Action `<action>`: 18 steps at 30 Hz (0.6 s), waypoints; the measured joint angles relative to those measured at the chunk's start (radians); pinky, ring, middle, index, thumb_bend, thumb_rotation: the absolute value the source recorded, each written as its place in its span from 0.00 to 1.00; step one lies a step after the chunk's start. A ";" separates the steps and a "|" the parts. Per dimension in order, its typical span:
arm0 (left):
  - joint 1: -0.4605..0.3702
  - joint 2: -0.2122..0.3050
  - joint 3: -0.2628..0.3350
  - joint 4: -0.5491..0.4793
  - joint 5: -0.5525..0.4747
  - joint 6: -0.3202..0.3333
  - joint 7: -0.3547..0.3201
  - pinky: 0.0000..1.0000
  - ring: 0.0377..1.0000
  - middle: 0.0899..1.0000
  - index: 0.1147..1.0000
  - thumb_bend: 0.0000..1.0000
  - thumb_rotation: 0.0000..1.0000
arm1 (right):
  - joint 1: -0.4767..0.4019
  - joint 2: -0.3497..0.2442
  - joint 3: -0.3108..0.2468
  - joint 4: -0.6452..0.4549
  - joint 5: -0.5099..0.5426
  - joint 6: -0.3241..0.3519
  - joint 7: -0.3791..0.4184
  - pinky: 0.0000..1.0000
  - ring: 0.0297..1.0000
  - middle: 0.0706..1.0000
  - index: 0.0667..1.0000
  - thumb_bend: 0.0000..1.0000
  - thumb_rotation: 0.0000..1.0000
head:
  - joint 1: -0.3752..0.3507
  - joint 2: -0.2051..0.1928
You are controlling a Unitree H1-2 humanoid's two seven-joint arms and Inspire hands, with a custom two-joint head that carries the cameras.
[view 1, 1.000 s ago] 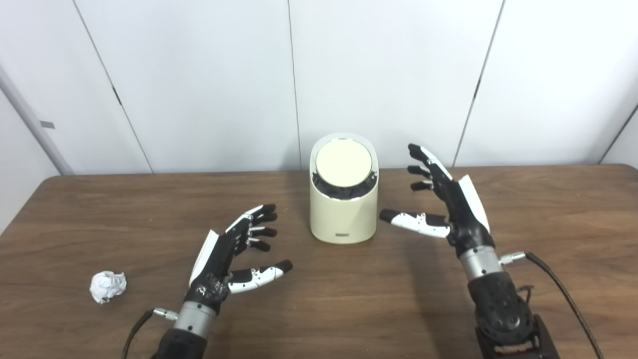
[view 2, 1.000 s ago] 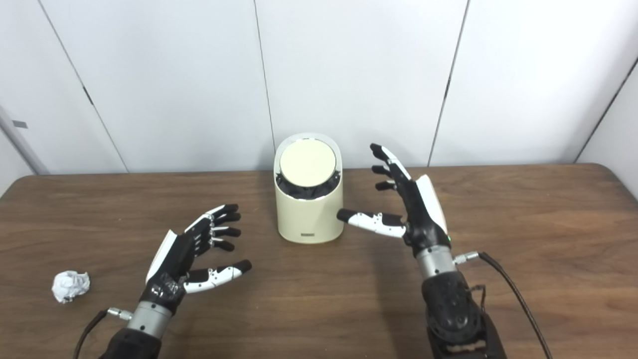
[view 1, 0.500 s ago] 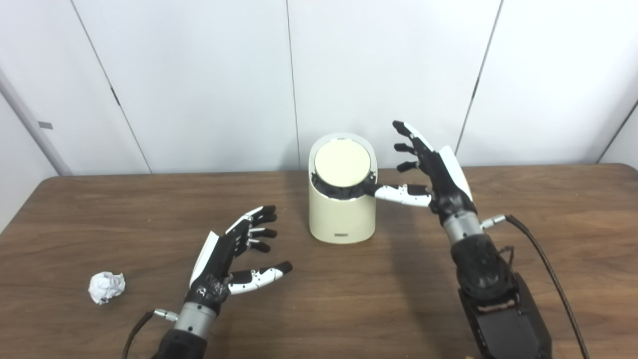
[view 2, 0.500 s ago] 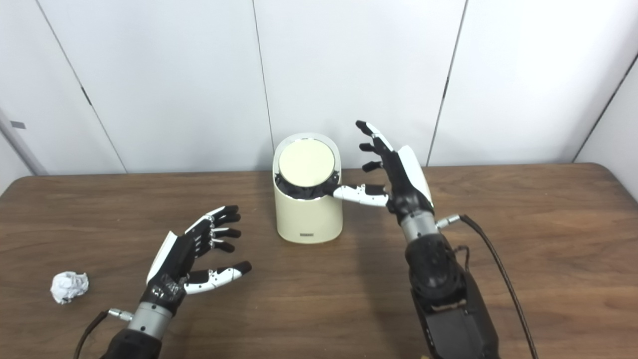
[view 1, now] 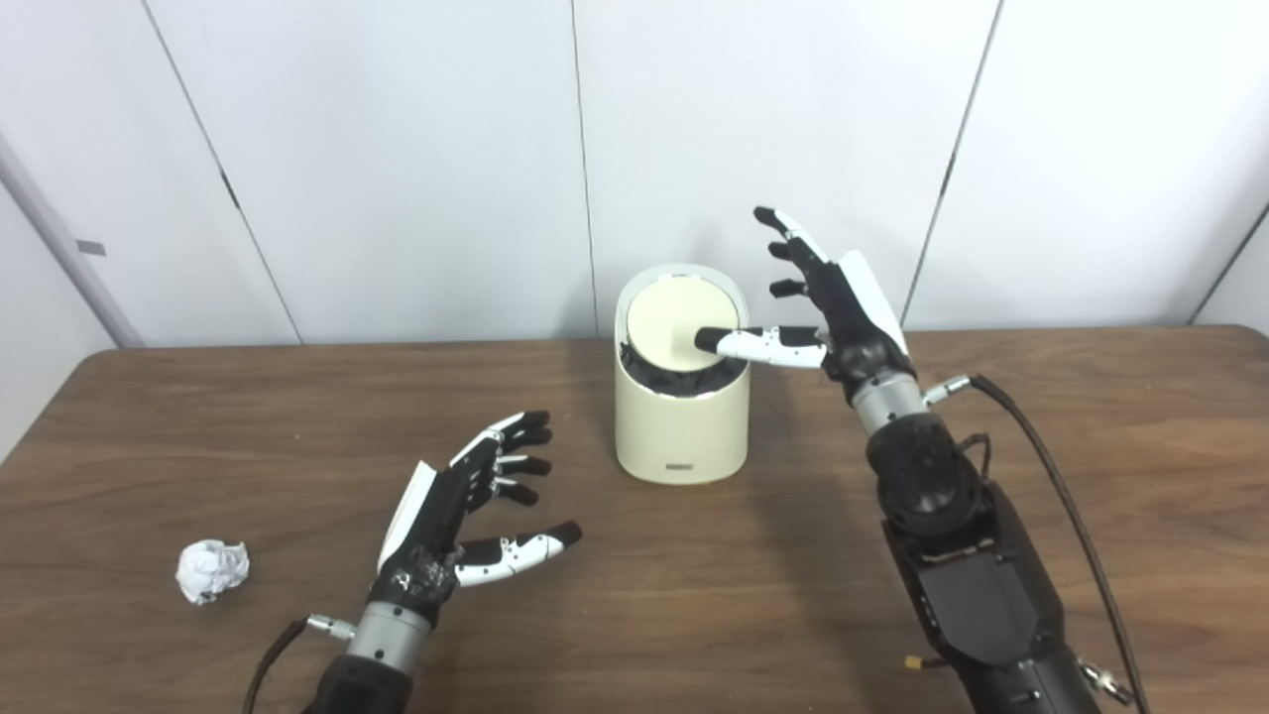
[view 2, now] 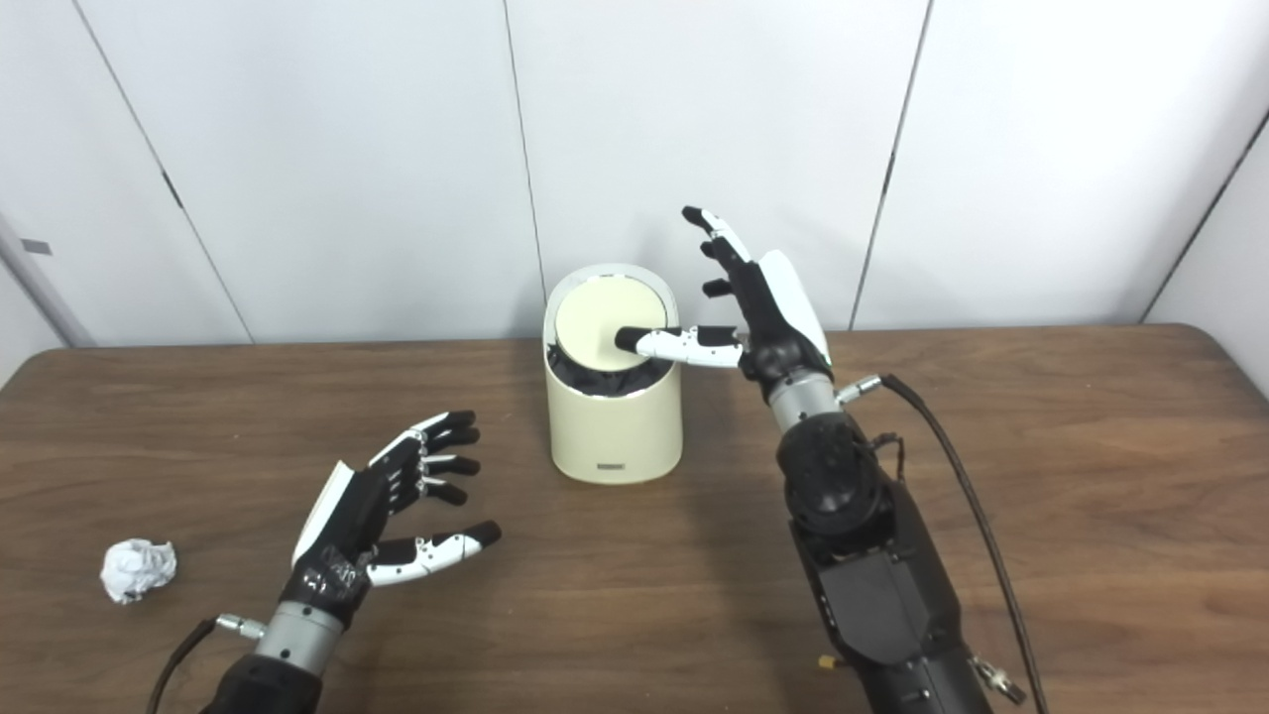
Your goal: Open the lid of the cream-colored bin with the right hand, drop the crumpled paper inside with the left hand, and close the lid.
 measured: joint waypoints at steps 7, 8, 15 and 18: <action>0.000 -0.001 0.000 0.000 0.002 0.000 0.001 0.63 0.73 0.81 0.84 0.71 0.04 | -0.029 0.005 0.016 0.048 -0.033 0.007 -0.020 0.61 0.80 0.91 0.92 0.87 0.44 | 0.000 0.000; 0.000 -0.001 0.000 0.000 0.002 0.000 0.001 0.63 0.73 0.81 0.84 0.71 0.04 | -0.034 0.007 0.018 0.050 -0.037 0.012 -0.021 0.61 0.80 0.91 0.92 0.87 0.44 | 0.000 0.000; 0.000 -0.006 0.000 0.000 0.003 0.000 0.002 0.62 0.73 0.81 0.83 0.71 0.04 | -0.049 0.022 0.029 0.059 -0.049 0.029 -0.022 0.62 0.83 0.92 0.92 0.86 0.42 | 0.002 0.003; 0.000 -0.006 -0.001 0.000 0.005 0.000 0.003 0.63 0.73 0.81 0.83 0.71 0.04 | -0.059 0.023 0.030 0.085 -0.050 0.029 -0.022 0.62 0.82 0.91 0.92 0.86 0.42 | 0.000 0.003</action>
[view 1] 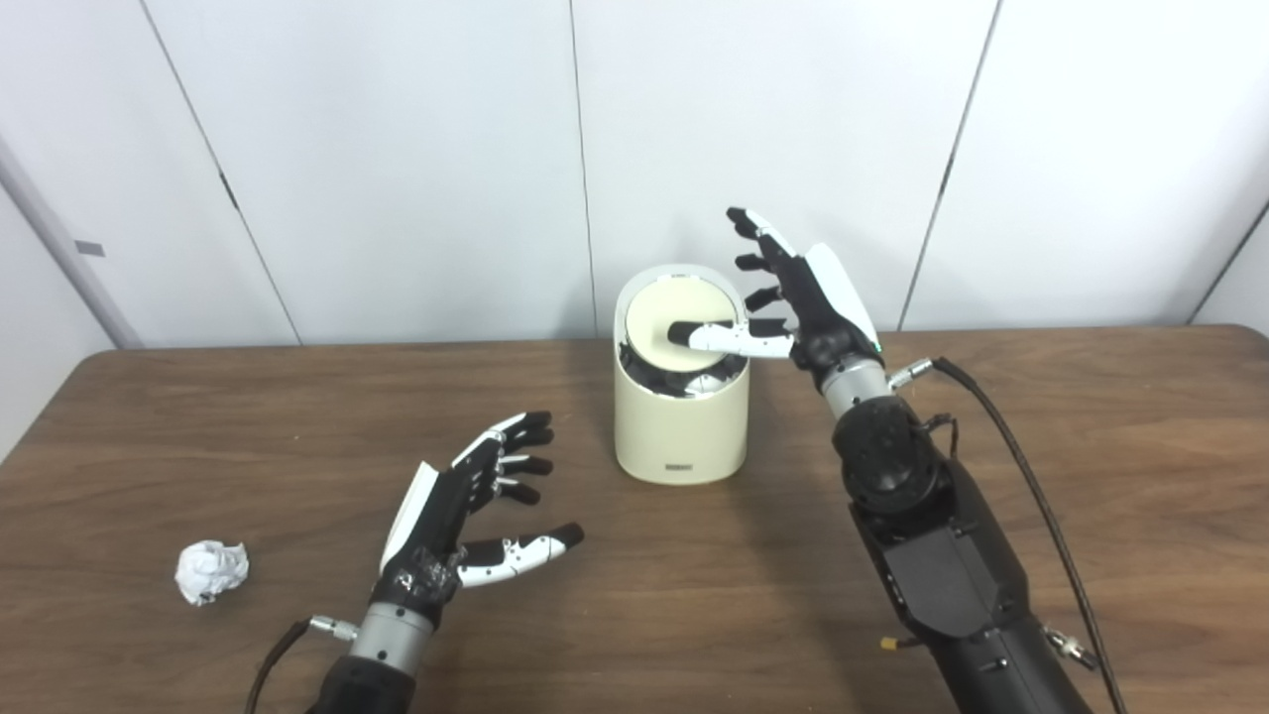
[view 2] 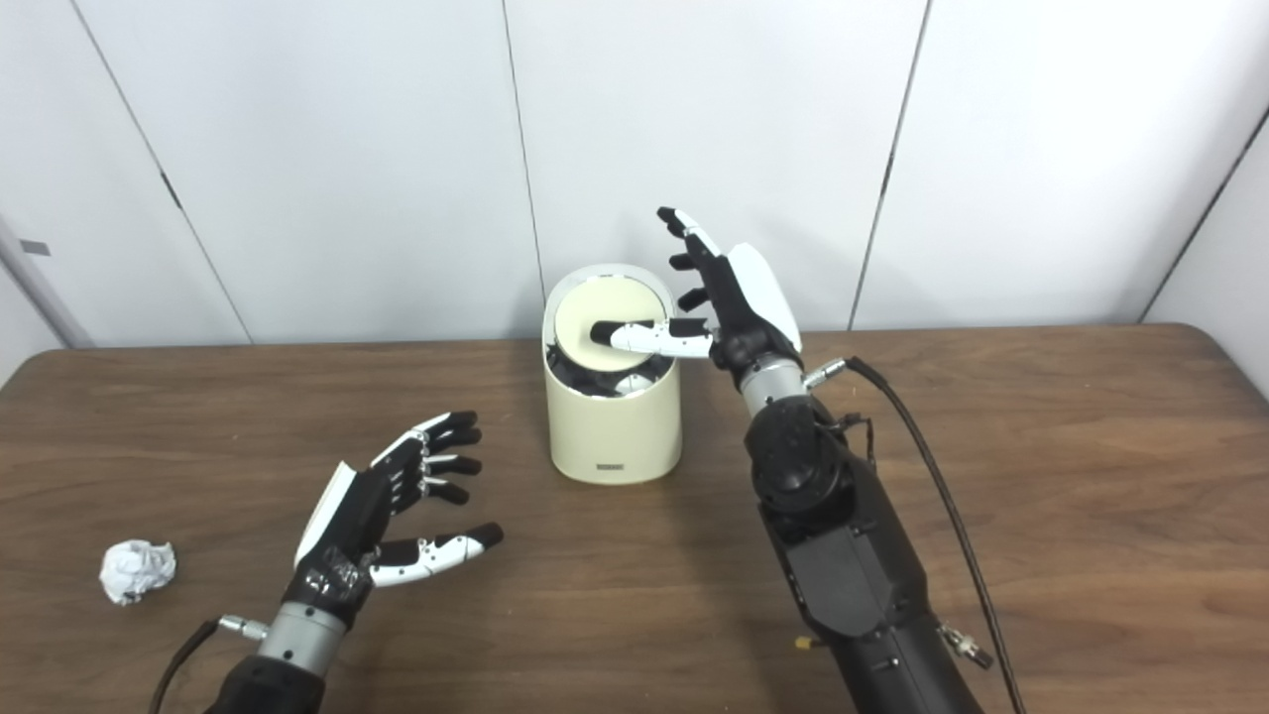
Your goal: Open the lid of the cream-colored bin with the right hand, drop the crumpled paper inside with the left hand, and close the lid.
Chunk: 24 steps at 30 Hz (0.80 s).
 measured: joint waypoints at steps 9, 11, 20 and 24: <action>0.003 -0.008 -0.001 -0.001 0.001 0.000 0.001 0.63 0.72 0.80 0.83 0.71 0.04 | -0.005 0.000 0.010 0.011 -0.008 0.000 -0.002 0.63 0.82 0.91 0.91 0.87 0.39 | 0.003 0.009; 0.004 -0.008 -0.002 -0.001 0.001 0.000 0.001 0.63 0.72 0.81 0.83 0.71 0.04 | -0.008 0.000 0.012 0.019 -0.009 0.000 -0.001 0.62 0.82 0.91 0.91 0.88 0.37 | 0.005 0.009; 0.009 -0.009 -0.001 -0.016 0.000 0.003 0.000 0.62 0.72 0.80 0.83 0.71 0.05 | -0.015 -0.002 0.013 0.044 -0.010 -0.003 -0.006 0.61 0.81 0.90 0.90 0.88 0.26 | 0.011 0.021; 0.012 -0.009 -0.001 -0.018 0.001 0.004 0.001 0.62 0.72 0.80 0.83 0.71 0.06 | -0.027 -0.002 0.017 0.045 -0.011 -0.006 -0.014 0.62 0.81 0.90 0.90 0.88 0.23 | 0.011 0.028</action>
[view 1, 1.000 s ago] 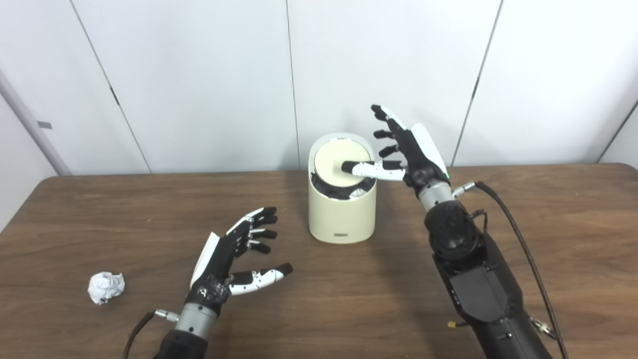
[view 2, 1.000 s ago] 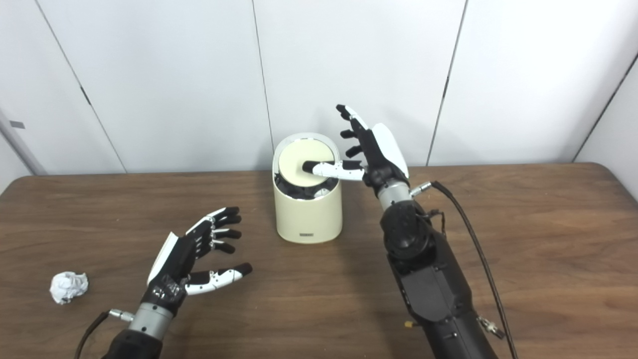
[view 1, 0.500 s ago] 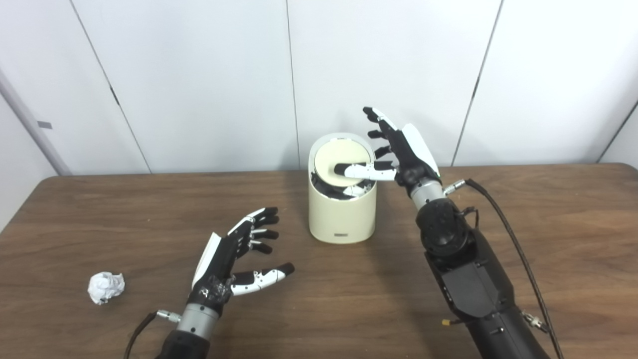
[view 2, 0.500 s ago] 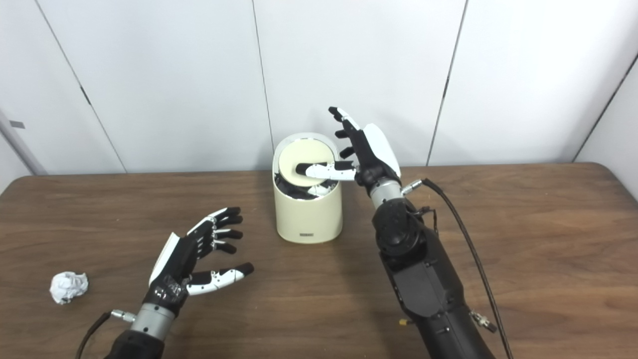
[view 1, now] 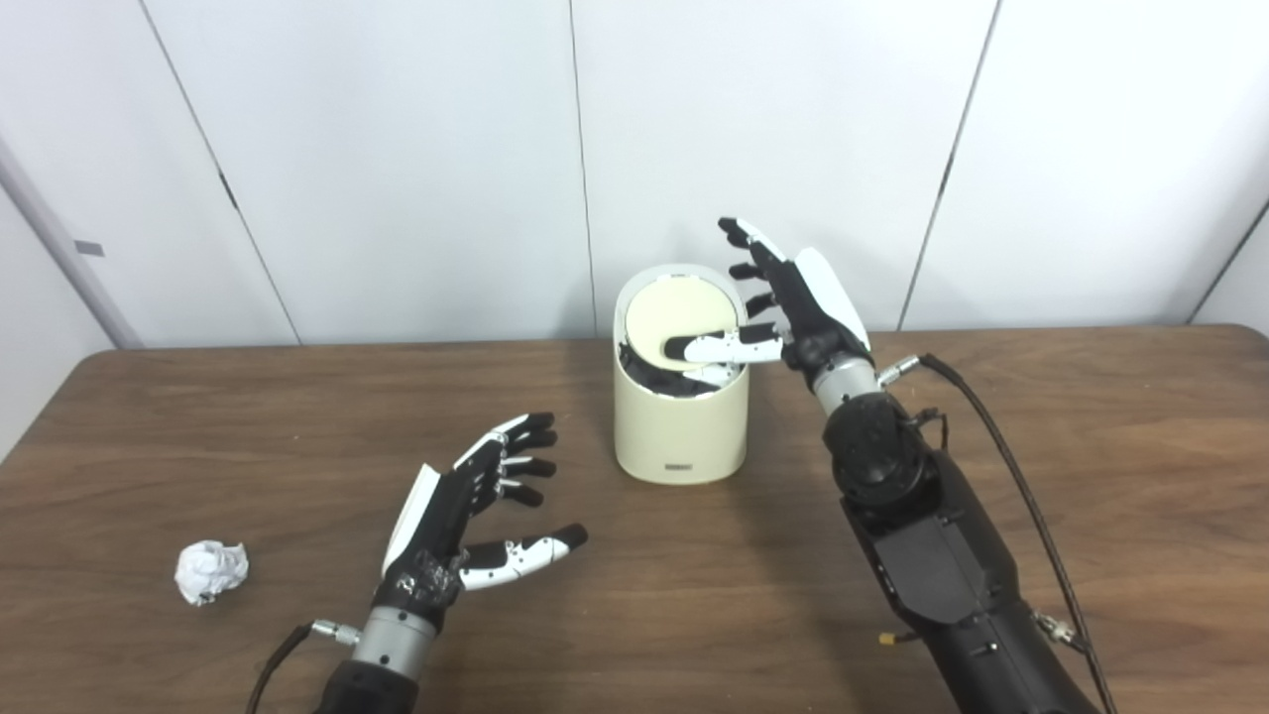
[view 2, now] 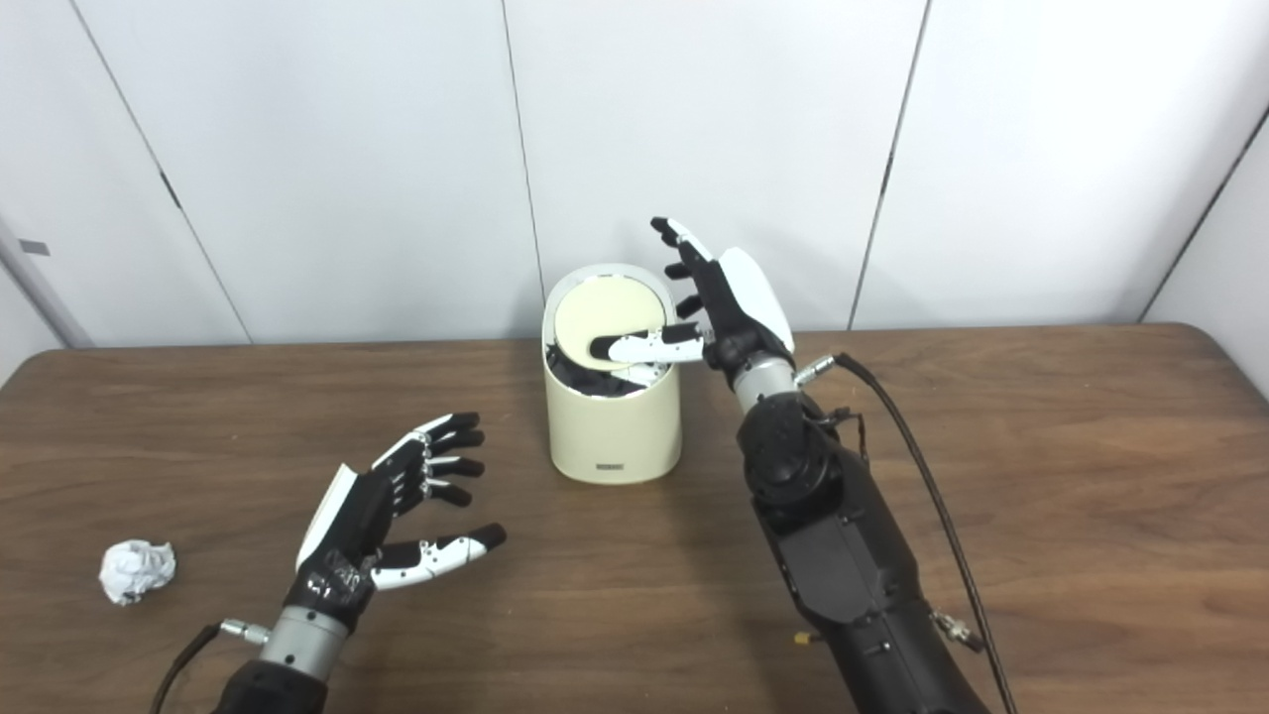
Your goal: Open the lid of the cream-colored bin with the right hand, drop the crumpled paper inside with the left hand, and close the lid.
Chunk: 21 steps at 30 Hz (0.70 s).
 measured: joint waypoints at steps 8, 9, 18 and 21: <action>0.007 -0.001 0.000 -0.019 0.000 0.000 0.000 0.62 0.72 0.81 0.83 0.71 0.05 | 0.000 0.000 0.010 -0.001 0.000 -0.001 -0.020 0.62 0.80 0.90 0.89 0.83 0.17 | 0.003 0.008; 0.007 -0.001 0.000 -0.020 0.000 0.000 0.000 0.62 0.72 0.80 0.83 0.71 0.05 | 0.000 0.000 0.011 -0.001 0.000 -0.003 -0.022 0.62 0.79 0.89 0.88 0.82 0.15 | 0.003 0.008; 0.028 -0.006 -0.001 -0.029 0.000 0.006 0.000 0.62 0.72 0.80 0.83 0.71 0.06 | -0.003 -0.010 0.041 0.003 -0.022 -0.038 -0.052 0.63 0.78 0.87 0.86 0.80 0.03 | 0.003 0.020; 0.030 -0.007 0.000 -0.032 0.000 0.011 0.000 0.63 0.72 0.80 0.83 0.71 0.05 | -0.007 -0.030 0.071 0.002 -0.052 -0.051 -0.061 0.64 0.80 0.87 0.86 0.81 0.00 | 0.005 0.023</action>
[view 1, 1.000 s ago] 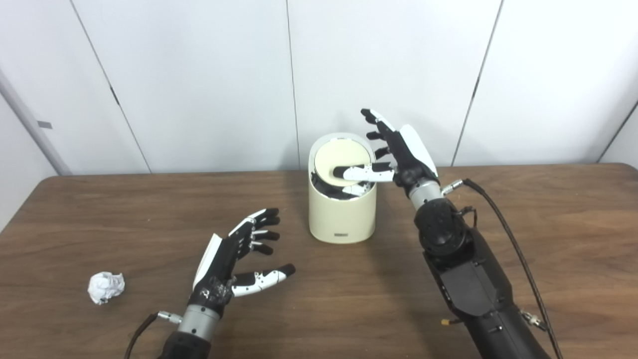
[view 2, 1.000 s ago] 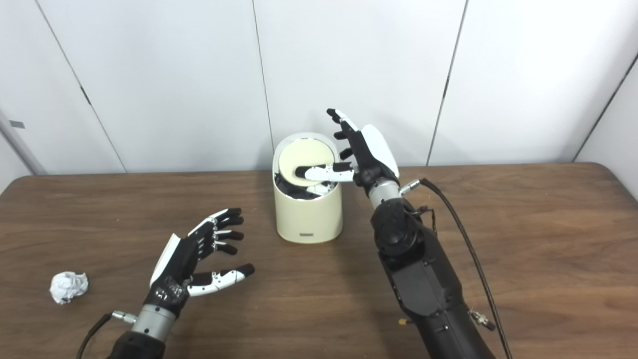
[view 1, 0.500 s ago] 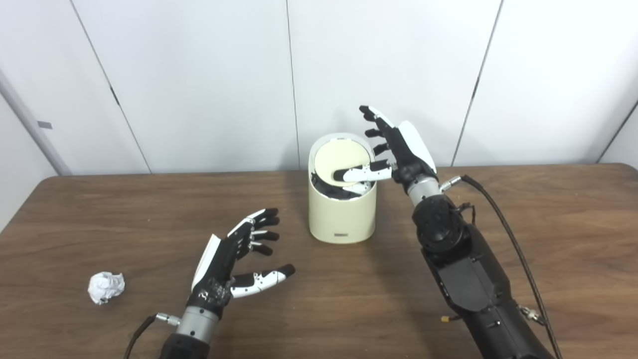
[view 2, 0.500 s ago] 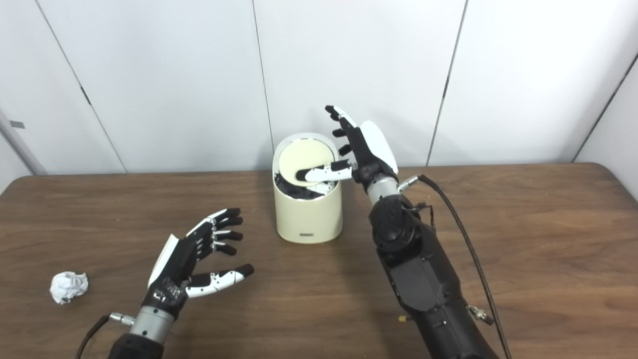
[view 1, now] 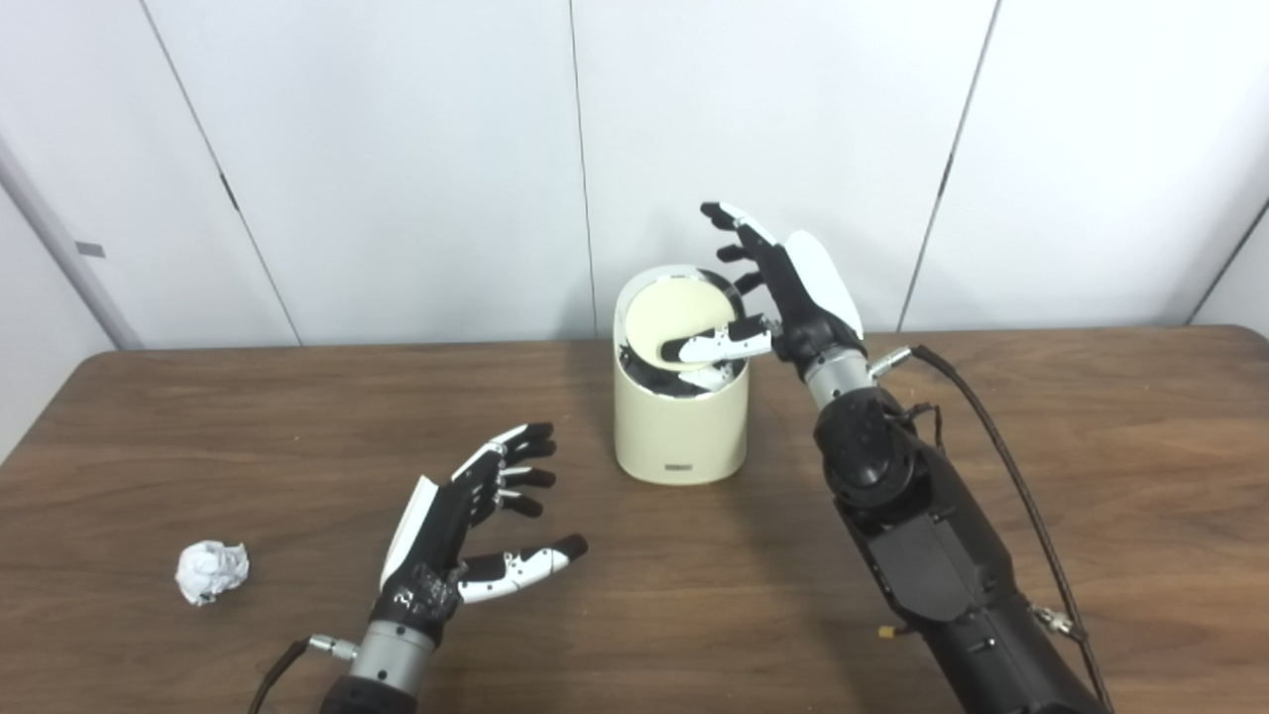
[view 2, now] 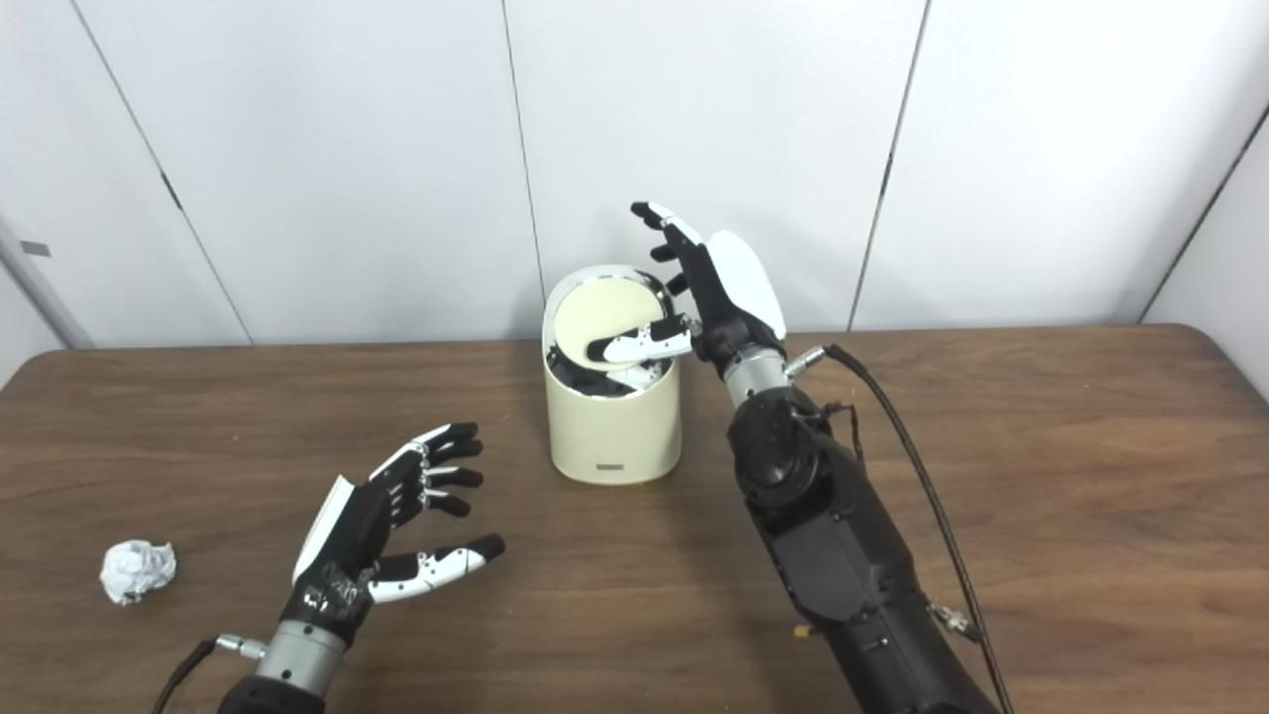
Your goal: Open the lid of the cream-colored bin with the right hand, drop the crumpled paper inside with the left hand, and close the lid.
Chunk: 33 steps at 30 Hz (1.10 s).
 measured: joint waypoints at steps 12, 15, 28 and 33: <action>0.000 0.000 -0.003 -0.002 0.002 0.000 0.000 0.62 0.72 0.80 0.83 0.70 0.07 | 0.005 -0.004 -0.007 -0.001 -0.002 -0.024 -0.001 0.62 0.79 0.88 0.87 0.76 0.34 | -0.002 0.002; 0.000 0.001 -0.002 -0.002 0.002 0.000 0.000 0.63 0.72 0.81 0.83 0.70 0.07 | 0.026 -0.004 -0.027 -0.002 0.015 -0.018 0.002 0.62 0.79 0.88 0.88 0.71 0.51 | -0.002 0.002; -0.001 0.001 -0.003 -0.002 0.002 0.001 0.000 0.62 0.72 0.81 0.83 0.71 0.07 | 0.099 -0.028 -0.094 -0.154 0.080 0.024 0.083 0.67 0.81 0.89 0.88 0.56 0.75 | -0.003 0.003; -0.002 0.002 -0.003 -0.001 0.003 0.002 0.000 0.63 0.72 0.80 0.83 0.71 0.09 | 0.208 -0.052 -0.112 -0.197 0.123 0.015 0.102 0.60 0.76 0.88 0.88 0.64 0.65 | 0.000 0.006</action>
